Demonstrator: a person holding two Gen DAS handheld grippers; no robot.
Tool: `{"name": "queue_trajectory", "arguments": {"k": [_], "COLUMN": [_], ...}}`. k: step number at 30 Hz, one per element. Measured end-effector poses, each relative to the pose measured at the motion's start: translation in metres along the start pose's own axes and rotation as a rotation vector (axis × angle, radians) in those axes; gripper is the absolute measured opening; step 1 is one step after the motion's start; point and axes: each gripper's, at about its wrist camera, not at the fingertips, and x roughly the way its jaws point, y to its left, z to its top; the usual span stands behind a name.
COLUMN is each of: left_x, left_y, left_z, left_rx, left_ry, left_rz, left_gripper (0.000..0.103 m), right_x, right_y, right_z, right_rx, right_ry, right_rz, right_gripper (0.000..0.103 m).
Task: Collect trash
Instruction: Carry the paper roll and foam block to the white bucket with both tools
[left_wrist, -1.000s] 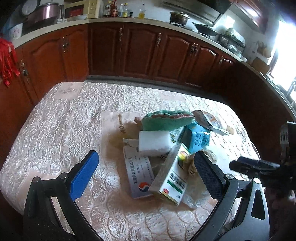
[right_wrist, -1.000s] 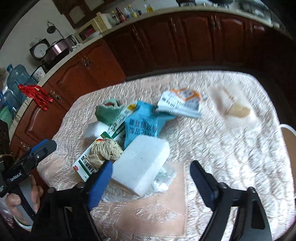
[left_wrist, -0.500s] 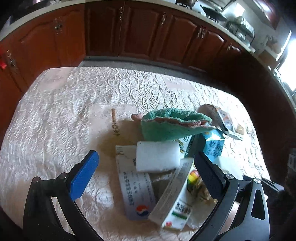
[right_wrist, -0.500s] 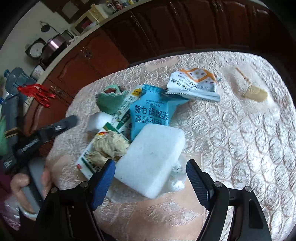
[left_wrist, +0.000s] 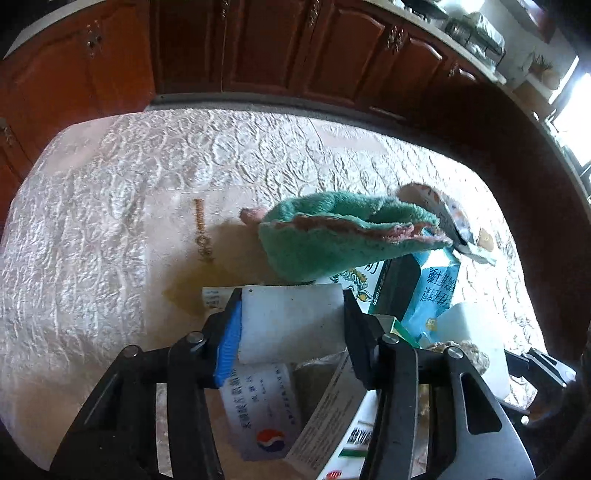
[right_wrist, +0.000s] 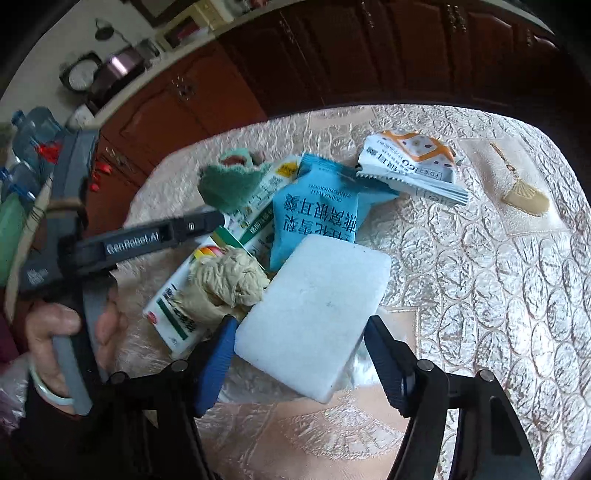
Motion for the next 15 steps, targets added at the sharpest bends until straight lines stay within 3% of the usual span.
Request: {"name": "queue_trajectory", "arguments": {"k": [8, 15], "left_x": [-0.056, -0.072], "left_y": [-0.005, -0.069], "left_z": [0.004, 0.006], "left_rx": [-0.003, 0.088], "left_ry": [-0.088, -0.1], "left_rz": [-0.055, -0.118], "left_gripper": [0.046, 0.046], "right_x": [-0.047, -0.082], "right_y": [-0.011, -0.045], "right_z": [-0.004, -0.005], "right_rx": [-0.019, 0.032], "right_ry": [-0.098, -0.159], "right_rz": [-0.005, -0.042], "right_gripper": [0.065, 0.066]}}
